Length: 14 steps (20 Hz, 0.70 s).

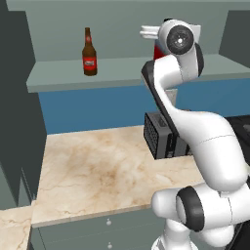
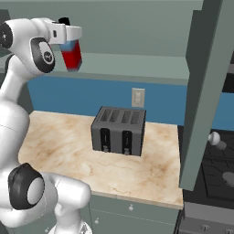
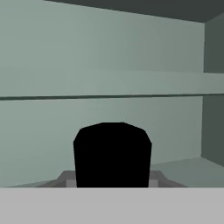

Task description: Sort all alcoholic drinks to one cabinet, and non-alcoholic drinks to the other.

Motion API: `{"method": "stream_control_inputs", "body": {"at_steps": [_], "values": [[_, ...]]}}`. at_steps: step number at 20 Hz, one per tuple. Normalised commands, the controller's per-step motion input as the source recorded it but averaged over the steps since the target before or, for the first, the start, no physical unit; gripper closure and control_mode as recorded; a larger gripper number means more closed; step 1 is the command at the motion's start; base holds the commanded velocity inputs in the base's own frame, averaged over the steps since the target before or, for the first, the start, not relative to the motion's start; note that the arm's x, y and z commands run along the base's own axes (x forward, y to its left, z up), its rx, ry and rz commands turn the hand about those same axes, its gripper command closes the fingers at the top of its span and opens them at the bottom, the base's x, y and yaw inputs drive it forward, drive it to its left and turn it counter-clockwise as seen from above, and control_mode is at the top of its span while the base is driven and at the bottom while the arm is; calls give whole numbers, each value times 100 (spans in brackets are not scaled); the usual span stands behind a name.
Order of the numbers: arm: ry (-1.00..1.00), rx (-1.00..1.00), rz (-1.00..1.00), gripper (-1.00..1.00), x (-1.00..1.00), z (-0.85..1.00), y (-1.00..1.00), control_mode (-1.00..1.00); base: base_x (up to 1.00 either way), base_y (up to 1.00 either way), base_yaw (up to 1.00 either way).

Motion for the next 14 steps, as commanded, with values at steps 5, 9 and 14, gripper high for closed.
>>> {"method": "stream_control_inputs", "body": {"at_steps": [5,9,14], "values": [[1,0,0,100,47,0,4,-100,0,0,0],[0,0,0,100,43,0,3,-100,0,0,0],[0,0,0,100,34,-2,0,-100,0,0,0]]}}
